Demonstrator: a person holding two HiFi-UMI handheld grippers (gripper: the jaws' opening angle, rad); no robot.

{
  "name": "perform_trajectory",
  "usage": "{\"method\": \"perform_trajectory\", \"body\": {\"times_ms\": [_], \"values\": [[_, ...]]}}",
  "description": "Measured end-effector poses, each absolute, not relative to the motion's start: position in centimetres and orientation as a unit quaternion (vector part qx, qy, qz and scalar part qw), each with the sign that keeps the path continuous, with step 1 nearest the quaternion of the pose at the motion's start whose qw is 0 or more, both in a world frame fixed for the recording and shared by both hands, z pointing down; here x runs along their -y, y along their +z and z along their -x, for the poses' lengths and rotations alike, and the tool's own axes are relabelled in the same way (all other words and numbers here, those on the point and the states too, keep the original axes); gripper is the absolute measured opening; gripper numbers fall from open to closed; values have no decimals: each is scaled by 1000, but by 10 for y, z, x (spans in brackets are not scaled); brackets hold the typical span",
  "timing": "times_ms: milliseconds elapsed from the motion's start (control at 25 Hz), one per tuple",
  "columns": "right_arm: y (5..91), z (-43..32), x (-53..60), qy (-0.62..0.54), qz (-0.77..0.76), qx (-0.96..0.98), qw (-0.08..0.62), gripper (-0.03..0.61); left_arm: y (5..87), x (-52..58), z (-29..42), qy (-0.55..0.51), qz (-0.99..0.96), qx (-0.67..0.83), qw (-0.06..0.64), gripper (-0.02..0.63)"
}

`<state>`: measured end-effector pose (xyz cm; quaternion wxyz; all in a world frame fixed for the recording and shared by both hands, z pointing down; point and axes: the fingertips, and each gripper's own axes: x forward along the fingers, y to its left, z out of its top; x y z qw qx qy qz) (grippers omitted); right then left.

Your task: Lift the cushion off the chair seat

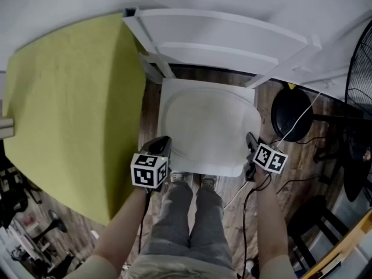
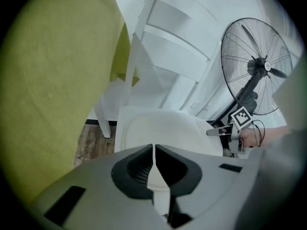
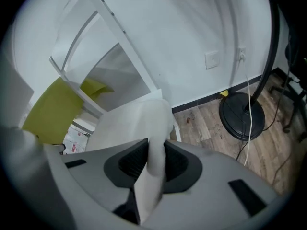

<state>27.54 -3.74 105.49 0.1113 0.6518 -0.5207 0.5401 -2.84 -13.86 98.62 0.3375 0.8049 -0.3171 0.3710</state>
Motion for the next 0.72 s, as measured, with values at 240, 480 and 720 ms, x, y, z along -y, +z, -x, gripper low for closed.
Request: {"method": "perform_trajectory", "body": {"times_ms": [240,480,720], "values": [[1007,-264,42,545,-646,528,85,77,948,136,29,368,-809,315,333,32],[942,-248,53,512,-641,562,101,66,903,136,44,391,-798,332,317,32],[873,-225,67,480,-629,602,108,63,862,135,49,377,-810,326,310,32]]}}
